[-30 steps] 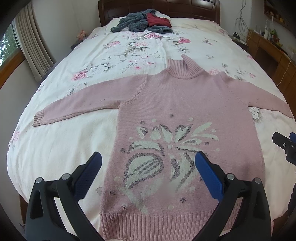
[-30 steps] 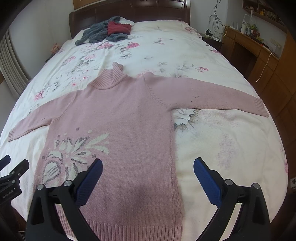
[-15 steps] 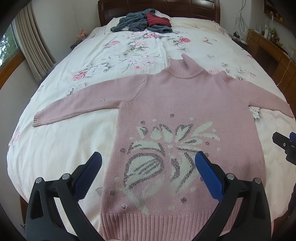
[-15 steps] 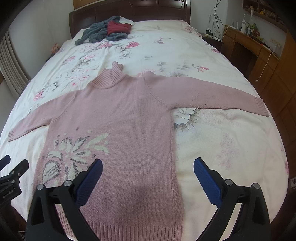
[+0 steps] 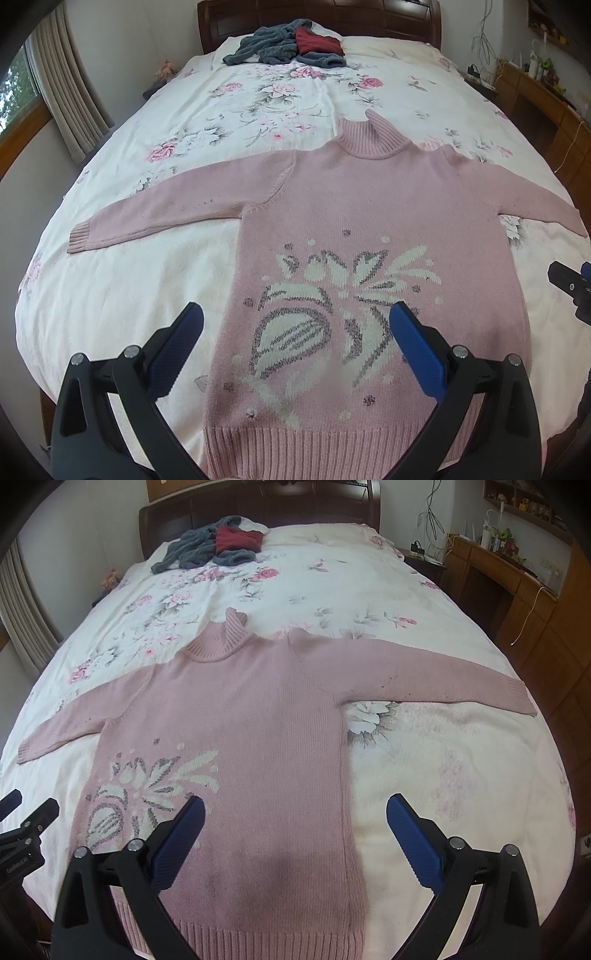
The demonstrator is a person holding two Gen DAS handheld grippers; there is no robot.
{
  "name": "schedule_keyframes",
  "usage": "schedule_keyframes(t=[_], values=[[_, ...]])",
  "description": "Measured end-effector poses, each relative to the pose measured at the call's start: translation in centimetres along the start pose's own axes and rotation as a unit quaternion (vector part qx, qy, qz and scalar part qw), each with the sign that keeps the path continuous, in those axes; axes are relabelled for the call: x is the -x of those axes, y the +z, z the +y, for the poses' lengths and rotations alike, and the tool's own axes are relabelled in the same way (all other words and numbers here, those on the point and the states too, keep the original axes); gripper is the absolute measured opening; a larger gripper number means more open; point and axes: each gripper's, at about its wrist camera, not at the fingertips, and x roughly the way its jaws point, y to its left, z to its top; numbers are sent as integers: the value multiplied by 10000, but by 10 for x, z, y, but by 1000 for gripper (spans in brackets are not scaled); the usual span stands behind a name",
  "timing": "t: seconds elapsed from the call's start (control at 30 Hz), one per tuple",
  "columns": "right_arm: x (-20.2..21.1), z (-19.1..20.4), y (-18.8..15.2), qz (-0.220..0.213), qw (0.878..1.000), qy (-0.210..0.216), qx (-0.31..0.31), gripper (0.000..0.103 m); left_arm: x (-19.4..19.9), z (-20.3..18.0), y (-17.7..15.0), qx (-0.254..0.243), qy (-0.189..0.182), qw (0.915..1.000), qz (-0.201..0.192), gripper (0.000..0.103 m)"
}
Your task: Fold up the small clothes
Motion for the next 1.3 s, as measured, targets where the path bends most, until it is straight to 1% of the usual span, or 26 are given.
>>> schedule_keyframes(t=[0.37,0.43,0.6,0.77,0.87,0.93,1.03,1.07,1.1,1.17,1.2,1.27,1.3], values=[[1,-1,2,-13,10000,13,-20,99,0,1,2,-37,27,10000,14,100],[0,-3,3,-19,10000,18,-30,99,-1,0,1,-59,-29,10000,2,100],[-1,-7,4,-48,10000,25,-39,99,-6,-4,-1,-62,-313,9995,-6,100],[-5,-19,7,-98,9999,14,-85,99,-15,-19,3,-197,-351,9992,74,100],[-8,-31,8,-253,9996,97,-90,99,-26,-33,13,-268,-427,9987,113,100],[-12,-53,15,-283,9989,319,-203,99,-34,-44,23,-357,-442,9983,104,100],[-26,-114,36,-117,9967,312,-737,99,-47,-68,50,-482,-505,9976,13,100],[-32,-139,44,-29,9953,248,-935,99,-51,-75,59,-509,-529,9973,-19,100],[-41,-174,54,59,9927,101,-1200,99,-57,-86,71,-542,-561,9969,-56,100],[-57,-227,69,237,9875,-238,-1543,99,-68,-104,91,-590,-634,9962,-95,100],[-70,-263,77,404,9824,-409,-1779,99,-73,-112,99,-609,-635,9961,-92,100],[-88,-315,88,602,9733,-498,-2160,99,-87,-131,118,-583,-754,9954,-78,100],[-101,-346,93,733,9662,-552,-2409,99,-93,-139,125,-547,-790,9953,-68,100]])
